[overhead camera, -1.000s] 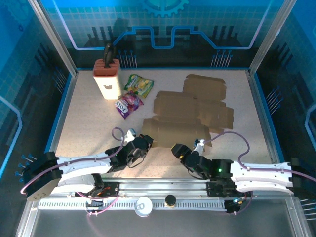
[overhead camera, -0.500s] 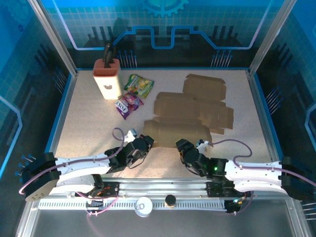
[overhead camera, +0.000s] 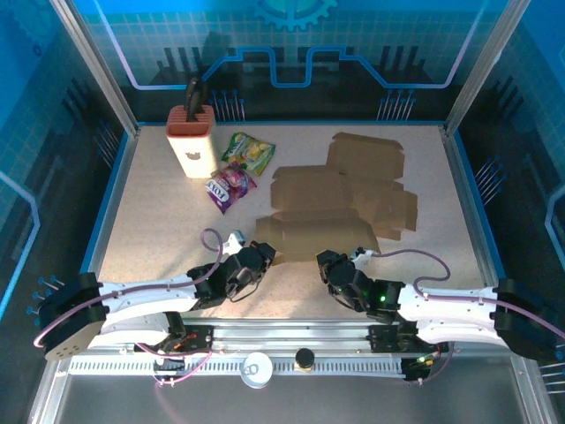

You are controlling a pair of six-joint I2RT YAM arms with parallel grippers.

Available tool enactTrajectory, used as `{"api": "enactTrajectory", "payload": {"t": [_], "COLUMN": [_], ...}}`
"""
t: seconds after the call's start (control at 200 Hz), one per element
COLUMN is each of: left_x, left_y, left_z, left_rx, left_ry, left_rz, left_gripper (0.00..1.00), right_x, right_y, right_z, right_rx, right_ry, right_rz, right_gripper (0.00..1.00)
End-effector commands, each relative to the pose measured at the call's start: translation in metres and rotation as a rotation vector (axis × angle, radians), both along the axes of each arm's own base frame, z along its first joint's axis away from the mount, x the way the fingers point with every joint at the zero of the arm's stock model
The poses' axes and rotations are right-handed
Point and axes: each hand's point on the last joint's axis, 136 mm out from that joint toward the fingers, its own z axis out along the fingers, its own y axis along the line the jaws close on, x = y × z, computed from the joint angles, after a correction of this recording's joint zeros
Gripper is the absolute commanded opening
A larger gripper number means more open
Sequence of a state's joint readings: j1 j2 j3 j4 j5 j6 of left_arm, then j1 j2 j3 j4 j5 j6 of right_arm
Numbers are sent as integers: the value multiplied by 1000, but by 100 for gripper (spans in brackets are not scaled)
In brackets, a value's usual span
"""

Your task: Fold the paper box

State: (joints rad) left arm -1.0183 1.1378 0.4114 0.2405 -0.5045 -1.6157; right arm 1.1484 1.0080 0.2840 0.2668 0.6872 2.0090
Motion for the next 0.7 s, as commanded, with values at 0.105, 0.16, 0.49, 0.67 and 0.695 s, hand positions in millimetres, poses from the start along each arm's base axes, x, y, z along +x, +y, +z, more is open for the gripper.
{"api": "enactTrajectory", "payload": {"t": [0.105,0.16,0.49,0.67,0.695], "left_x": [2,1,-6,-19,-21], "left_y": [-4,-4,43,72,76], "left_z": [15,15,102,155,158], "left_rx": [1,16,272,381,392], "left_ry": [-38,-39,-227,-367,-376], "left_rz": [-11,-18,-59,-113,-118], "left_gripper": [0,0,88,89,89], "right_x": [7,8,42,50,49], "right_y": [-4,-4,8,12,11], "right_z": [16,20,136,205,206], "right_rx": [7,-3,-105,-154,-167], "right_ry": [-13,-17,-253,-356,-353], "right_rz": [-22,-9,188,284,295], "right_gripper": [0,0,0,0,0]}}
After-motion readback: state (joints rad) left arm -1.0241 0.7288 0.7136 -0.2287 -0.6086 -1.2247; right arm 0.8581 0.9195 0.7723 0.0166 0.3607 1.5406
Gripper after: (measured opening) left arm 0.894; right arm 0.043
